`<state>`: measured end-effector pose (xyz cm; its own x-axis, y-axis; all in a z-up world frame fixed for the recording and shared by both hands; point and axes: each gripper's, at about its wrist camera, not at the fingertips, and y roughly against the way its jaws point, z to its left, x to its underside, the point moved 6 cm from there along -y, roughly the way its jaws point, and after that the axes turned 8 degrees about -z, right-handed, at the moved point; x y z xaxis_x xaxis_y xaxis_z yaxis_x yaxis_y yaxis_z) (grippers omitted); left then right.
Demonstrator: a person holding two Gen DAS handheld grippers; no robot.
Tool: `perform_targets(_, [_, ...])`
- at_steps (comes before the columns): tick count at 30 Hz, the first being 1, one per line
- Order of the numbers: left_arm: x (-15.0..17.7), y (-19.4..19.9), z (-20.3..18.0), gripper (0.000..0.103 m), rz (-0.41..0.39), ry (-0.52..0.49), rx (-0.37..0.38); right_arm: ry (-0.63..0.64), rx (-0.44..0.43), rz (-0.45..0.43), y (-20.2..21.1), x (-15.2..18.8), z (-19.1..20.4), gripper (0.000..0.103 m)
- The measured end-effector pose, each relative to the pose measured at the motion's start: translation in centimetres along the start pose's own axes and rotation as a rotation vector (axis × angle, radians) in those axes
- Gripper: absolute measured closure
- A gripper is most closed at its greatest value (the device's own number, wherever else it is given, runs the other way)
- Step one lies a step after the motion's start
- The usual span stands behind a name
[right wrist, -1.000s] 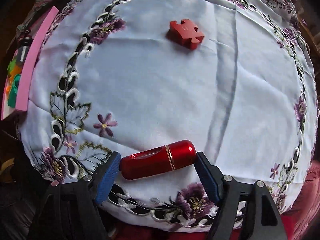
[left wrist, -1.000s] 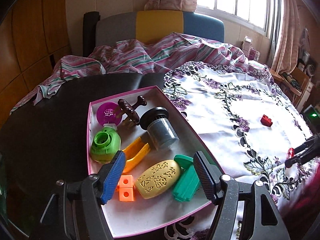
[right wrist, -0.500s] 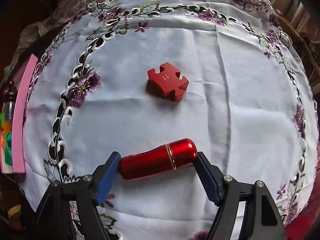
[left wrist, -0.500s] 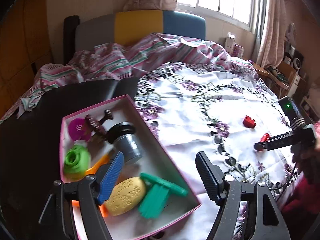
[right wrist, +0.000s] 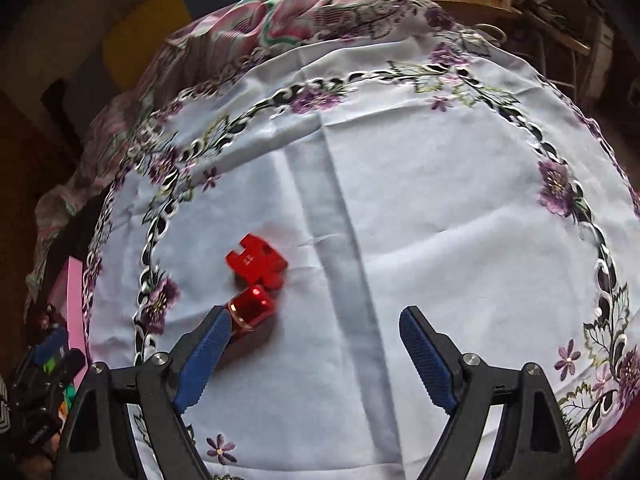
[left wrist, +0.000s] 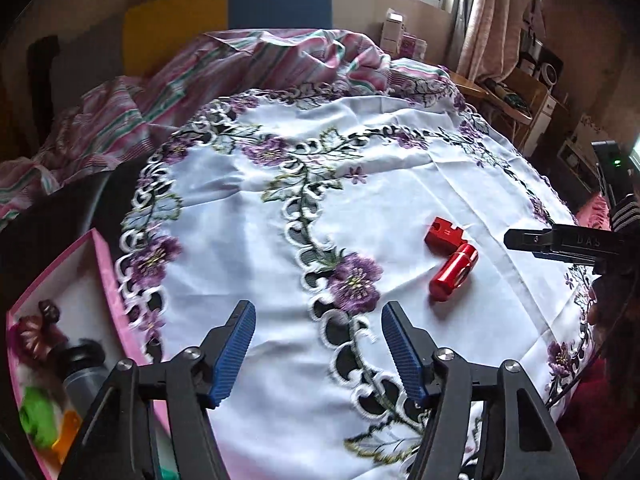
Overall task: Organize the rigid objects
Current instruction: 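Grasp the red puzzle piece with the left gripper while the right grasps the red cylinder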
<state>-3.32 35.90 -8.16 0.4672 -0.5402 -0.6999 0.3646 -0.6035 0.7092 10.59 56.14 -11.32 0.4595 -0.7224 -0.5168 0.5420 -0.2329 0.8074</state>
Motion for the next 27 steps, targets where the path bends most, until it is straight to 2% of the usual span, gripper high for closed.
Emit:
perform_targets(4, [-2.2, -2.8, -3.1, 0.04, 0.021, -0.032, 0.064, -0.101, 0.007, -0.017, 0.1, -1.0, -1.9, 0.015])
perform_targets(9, [-4.3, -5.8, -6.9, 0.034, 0.025, -0.092, 0.141, -0.157, -0.002, -0.047, 0.3, -1.8, -2.7, 0.015])
perform_targets(10, [-4.5, -6.4, -7.8, 0.031, 0.033, -0.116, 0.157, -0.166, -0.01, -0.053, 0.6, -1.8, -2.9, 0.015])
perform_targets(13, [-4.7, -8.5, -9.9, 0.031, 0.063, -0.171, 0.184, -0.189, -0.023, -0.068, 1.0, -2.0, -3.2, 0.015])
perform_targets(19, [-4.4, -12.1, -12.2, 0.032, 0.14, -0.198, 0.224, -0.212, -0.04, -0.089, 1.4, -2.3, -3.4, 0.015])
perform_targets(21, [-3.7, -13.7, -12.4, 0.05, 0.202, -0.176, 0.233, -0.212, -0.042, -0.088, 1.4, -2.3, -3.3, 0.015])
perform_targets(22, [-3.8, -13.8, -12.2, 0.053, 0.186, -0.169, 0.23, -0.21, -0.043, -0.084, 1.3, -2.3, -3.3, 0.015])
perform_targets(27, [-3.4, -12.6, -10.6, 0.054, 0.151, -0.097, 0.233, -0.196, -0.05, -0.07, 1.0, -2.0, -3.0, 0.015])
